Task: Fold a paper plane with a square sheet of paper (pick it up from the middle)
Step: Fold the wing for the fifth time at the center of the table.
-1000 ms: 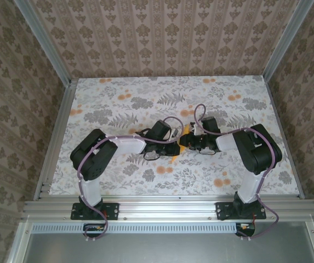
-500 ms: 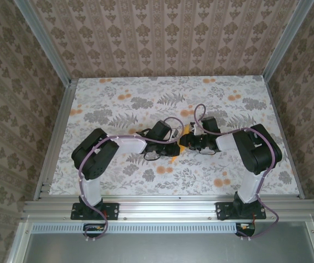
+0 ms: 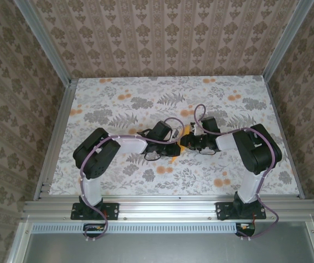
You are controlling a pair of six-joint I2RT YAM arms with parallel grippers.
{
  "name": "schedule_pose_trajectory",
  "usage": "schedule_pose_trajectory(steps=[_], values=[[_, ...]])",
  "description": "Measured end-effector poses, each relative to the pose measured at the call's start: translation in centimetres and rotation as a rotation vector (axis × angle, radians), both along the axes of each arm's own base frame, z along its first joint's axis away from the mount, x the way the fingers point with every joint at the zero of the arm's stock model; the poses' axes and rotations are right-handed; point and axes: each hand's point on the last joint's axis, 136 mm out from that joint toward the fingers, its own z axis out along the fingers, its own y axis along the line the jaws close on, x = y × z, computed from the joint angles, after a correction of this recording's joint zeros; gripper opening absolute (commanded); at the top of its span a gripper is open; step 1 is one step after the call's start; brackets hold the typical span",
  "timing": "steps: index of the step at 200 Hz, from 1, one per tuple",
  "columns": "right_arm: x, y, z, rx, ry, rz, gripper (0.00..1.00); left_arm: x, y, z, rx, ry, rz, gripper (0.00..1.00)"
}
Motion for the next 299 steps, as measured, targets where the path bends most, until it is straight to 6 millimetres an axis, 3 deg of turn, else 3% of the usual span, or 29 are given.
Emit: schedule_pose_trajectory(steps=[54, 81, 123, 199, 299], values=[[0.1, -0.1, -0.3, -0.02, 0.018, -0.004, 0.08, 1.5, 1.4, 2.2, -0.057, -0.032, 0.068, 0.19], [0.0, -0.2, -0.3, -0.025, 0.021, -0.003, 0.06, 1.6, 1.4, 1.9, -0.055, -0.024, 0.075, 0.18], [0.1, -0.2, -0.4, -0.033, 0.012, 0.003, 0.04, 1.1, 1.3, -0.2, -0.015, 0.013, 0.068, 0.15], [0.0, 0.1, 0.0, -0.015, 0.01, 0.016, 0.21, 0.8, 0.8, 0.1, -0.025, 0.019, 0.052, 0.15], [0.0, -0.1, -0.3, -0.025, 0.018, 0.009, 0.13, 0.5, 0.0, 0.6, -0.043, 0.012, 0.035, 0.14]])
